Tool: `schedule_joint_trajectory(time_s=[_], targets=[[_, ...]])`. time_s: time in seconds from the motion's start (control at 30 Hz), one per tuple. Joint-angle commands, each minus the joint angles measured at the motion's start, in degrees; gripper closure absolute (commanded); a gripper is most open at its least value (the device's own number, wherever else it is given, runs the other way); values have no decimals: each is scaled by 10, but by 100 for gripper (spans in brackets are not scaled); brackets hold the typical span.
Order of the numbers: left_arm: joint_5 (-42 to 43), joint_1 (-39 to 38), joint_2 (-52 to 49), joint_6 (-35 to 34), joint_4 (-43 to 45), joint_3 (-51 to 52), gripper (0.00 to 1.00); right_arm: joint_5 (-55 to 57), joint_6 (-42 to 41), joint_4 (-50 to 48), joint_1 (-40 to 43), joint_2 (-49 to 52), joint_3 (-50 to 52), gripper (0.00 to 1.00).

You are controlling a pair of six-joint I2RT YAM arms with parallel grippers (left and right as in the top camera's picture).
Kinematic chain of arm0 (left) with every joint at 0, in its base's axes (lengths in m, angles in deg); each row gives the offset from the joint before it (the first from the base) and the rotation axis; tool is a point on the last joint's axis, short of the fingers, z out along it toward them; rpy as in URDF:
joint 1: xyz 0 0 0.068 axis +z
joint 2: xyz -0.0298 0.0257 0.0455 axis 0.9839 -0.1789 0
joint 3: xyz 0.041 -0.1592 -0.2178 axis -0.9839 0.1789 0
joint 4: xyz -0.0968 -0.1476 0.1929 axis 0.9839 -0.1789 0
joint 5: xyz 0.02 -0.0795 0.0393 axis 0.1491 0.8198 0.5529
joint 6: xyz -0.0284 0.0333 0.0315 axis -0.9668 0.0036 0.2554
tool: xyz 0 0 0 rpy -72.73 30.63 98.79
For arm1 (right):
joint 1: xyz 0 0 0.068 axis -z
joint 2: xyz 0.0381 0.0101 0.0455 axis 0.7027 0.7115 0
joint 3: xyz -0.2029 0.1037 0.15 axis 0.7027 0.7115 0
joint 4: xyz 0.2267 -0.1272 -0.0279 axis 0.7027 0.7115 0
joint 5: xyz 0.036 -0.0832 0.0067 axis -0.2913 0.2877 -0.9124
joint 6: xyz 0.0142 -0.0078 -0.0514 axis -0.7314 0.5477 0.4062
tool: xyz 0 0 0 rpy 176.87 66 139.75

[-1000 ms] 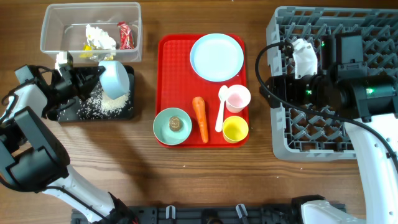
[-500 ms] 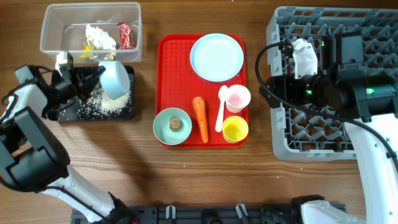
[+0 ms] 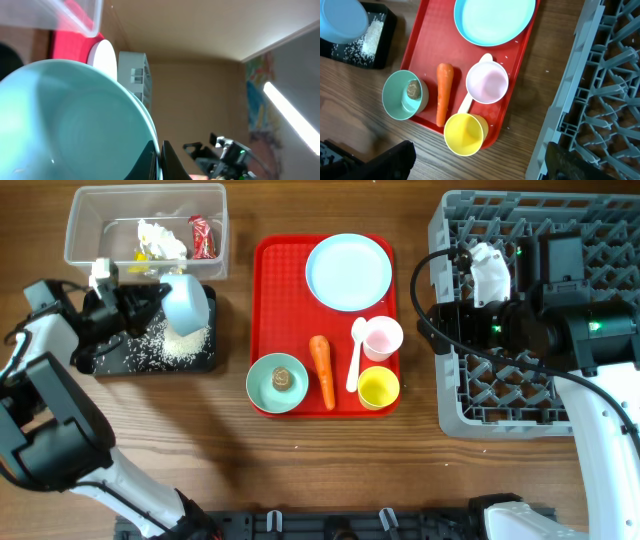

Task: Sort waste into correct bins and load items into the dishwasher rack
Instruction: 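Return the empty blue bowl to the red tray with the left gripper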

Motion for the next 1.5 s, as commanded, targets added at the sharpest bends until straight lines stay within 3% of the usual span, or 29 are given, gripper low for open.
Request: schedule_joint_trajectory(time_s=[0.0,0.17,0.33,0.47,0.63,0.83,1.07,1.47], targets=[[-52,-46,91,-1,30,-8,96,6,11,-1,-2,8,3,14],[-195,-120,184,-1,54,-18,96,6,10,-1,-2,8,3,14],[-501,-278,246,30,53,-18,96,5,9,-3,-2,8,3,14],[-701,-394,233,37,50,-17,96,5,9,0,-2,8,3,14],[-840,-496,187,61,49,-17,96,5,9,1,-2,8,3,14],[-904,-548,122,62,49,-17,96,5,9,4,-2,8,3,14],[-907,-555,52,62,50,-17,96,5,10,5,-2,8,3,14],[-907,-560,42,62,56,-17,93,5,9,5,-2,8,3,14]])
